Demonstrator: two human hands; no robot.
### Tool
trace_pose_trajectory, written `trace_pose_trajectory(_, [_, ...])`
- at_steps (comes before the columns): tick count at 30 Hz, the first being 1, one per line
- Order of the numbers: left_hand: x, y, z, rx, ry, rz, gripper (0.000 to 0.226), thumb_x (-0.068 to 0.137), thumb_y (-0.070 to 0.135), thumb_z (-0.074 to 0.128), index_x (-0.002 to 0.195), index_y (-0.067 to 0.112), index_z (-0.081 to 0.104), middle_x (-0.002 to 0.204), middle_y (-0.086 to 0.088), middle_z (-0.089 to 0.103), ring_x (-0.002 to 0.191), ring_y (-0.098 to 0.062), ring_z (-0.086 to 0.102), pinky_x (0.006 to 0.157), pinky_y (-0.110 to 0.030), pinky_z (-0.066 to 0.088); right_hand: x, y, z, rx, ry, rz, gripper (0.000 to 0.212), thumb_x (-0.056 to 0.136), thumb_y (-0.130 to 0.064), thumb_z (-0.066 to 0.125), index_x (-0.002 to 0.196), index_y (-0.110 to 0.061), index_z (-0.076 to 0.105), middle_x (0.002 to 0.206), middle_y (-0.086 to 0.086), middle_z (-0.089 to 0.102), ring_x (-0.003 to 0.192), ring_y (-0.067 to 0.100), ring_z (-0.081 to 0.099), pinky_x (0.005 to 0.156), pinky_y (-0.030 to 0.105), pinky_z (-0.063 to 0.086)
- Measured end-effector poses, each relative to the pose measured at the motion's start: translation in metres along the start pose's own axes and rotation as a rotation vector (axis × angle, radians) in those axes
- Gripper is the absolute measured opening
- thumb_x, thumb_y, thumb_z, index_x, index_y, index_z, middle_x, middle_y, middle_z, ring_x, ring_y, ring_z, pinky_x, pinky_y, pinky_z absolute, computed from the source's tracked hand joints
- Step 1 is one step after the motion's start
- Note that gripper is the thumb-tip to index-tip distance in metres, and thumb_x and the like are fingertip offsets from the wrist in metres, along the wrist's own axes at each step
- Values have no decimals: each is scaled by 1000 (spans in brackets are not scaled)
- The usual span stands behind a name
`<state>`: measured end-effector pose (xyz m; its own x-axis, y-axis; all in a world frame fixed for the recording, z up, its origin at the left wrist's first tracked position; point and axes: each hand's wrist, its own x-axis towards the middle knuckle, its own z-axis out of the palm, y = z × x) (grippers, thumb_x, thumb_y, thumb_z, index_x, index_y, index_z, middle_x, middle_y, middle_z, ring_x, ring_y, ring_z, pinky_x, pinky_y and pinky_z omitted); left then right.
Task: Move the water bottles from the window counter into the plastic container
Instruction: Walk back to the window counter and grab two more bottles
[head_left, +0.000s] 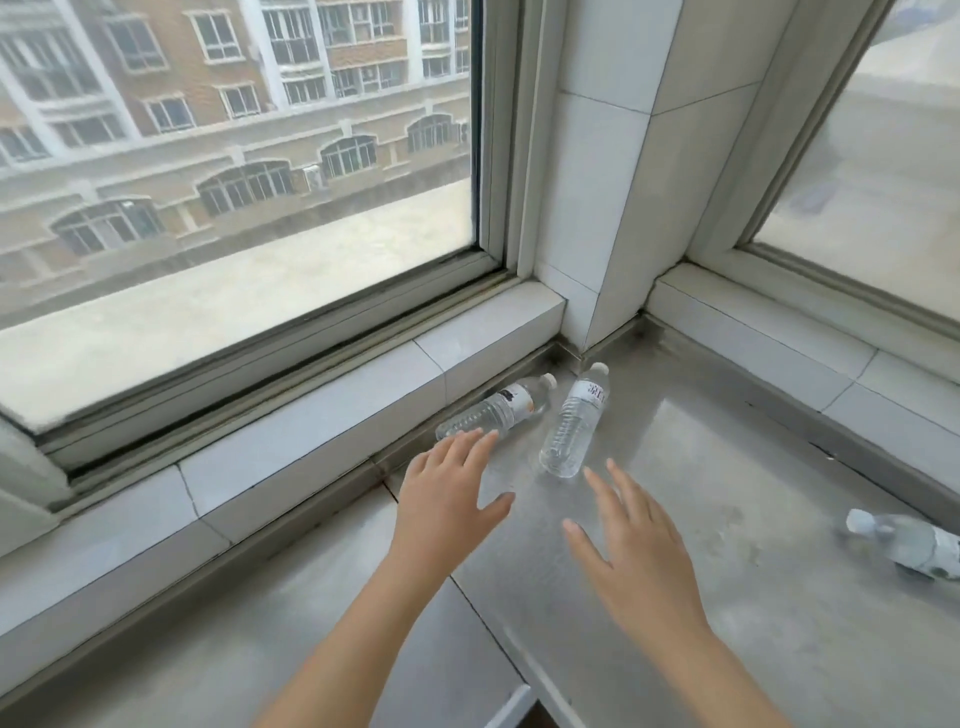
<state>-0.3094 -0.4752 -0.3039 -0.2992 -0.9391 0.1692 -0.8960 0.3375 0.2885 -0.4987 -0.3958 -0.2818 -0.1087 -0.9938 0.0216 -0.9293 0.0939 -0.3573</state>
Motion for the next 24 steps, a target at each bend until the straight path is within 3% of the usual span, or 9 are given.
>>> trace_pose_trajectory(3, [43, -2, 21, 25, -32, -20, 67, 85, 50, 65, 145, 27, 47, 145, 10, 52, 136, -16, 46, 102, -34, 39, 47, 19, 10, 47, -51, -2, 58, 93, -48, 46, 144, -23, 34, 154, 2, 29, 137, 21, 30, 108, 32, 27])
trace_pose_trajectory(9, [117, -18, 72, 83, -180, -101, 66, 89, 38, 63, 149, 25, 37, 150, 7, 45, 138, -19, 41, 103, -33, 38, 120, 53, 34, 190, -155, 95, 64, 90, -47, 52, 146, -29, 27, 155, -5, 24, 137, 16, 27, 101, 34, 35])
trace_pose_trajectory(12, [141, -24, 93, 127, -274, -140, 69, 90, 38, 63, 150, 24, 33, 149, 3, 44, 135, -22, 43, 102, -35, 40, 151, 66, 45, 333, -177, 187, 68, 87, -42, 60, 145, -30, 28, 151, -6, 30, 135, 16, 33, 98, 36, 37])
trace_pose_trajectory(15, [157, -23, 106, 178, -317, -182, 70, 90, 39, 63, 150, 24, 32, 143, -3, 47, 127, -26, 48, 93, -36, 46, 181, 77, 58, 568, -200, 355, 75, 81, -35, 70, 145, -29, 31, 143, -4, 42, 125, 18, 47, 97, 33, 38])
trace_pose_trajectory(18, [166, -20, 112, 233, -296, -203, 66, 86, 44, 65, 144, 22, 40, 133, -6, 53, 117, -29, 52, 84, -35, 46, 202, 86, 71, 835, -196, 512, 77, 77, -24, 76, 141, -26, 33, 126, -8, 55, 103, 11, 58, 89, 35, 45])
trace_pose_trajectory(21, [172, -17, 118, 236, -325, -218, 68, 82, 48, 67, 140, 23, 43, 126, -5, 57, 109, -30, 57, 78, -33, 44, 214, 93, 85, 982, -196, 605, 83, 73, -18, 79, 141, -26, 32, 105, -12, 61, 91, 11, 64, 85, 45, 54])
trace_pose_trajectory(24, [175, -14, 122, 180, -392, -213, 76, 78, 49, 70, 143, 29, 38, 117, -3, 61, 98, -28, 64, 73, -32, 46, 220, 92, 96, 1044, -187, 637, 88, 67, -21, 83, 139, -27, 32, 107, -2, 65, 90, 18, 68, 80, 51, 57])
